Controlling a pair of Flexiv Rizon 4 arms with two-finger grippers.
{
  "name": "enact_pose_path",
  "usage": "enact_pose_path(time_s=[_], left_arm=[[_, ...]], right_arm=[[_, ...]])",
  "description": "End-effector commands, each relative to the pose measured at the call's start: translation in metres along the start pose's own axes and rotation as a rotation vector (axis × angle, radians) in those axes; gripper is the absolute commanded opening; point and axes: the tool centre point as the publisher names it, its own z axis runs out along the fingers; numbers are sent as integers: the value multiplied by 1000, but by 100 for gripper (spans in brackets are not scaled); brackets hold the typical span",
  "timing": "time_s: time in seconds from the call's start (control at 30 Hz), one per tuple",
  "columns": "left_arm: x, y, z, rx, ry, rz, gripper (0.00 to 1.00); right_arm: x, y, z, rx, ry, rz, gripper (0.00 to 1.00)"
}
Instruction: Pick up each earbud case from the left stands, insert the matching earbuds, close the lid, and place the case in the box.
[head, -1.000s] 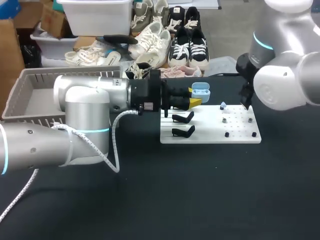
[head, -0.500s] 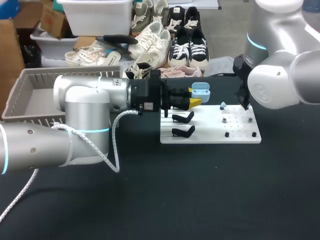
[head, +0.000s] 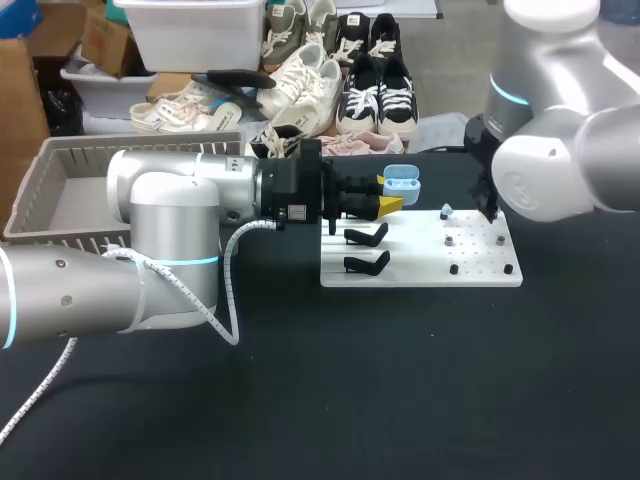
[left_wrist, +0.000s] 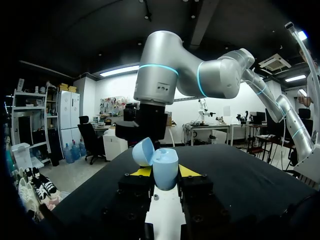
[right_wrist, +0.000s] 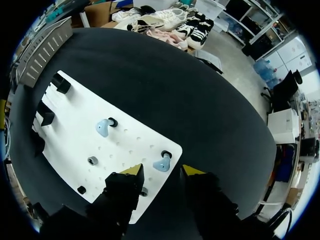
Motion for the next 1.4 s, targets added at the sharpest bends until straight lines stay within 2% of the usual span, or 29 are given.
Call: enact_pose_path(time_s=[0.03,0.1,0.77,1.4], left_arm=[[1,1,0,2,-3,1,0],[1,1,0,2,-3,1,0],[1,1,0,2,-3,1,0],[1,1,0,2,-3,1,0]], right_arm=[[-3,0,1,4,5,4,43],[-3,0,0,6,4,5,40],[-1,-2,1,0,-6,57,38],[-2,1,3,-4,5,67,23]])
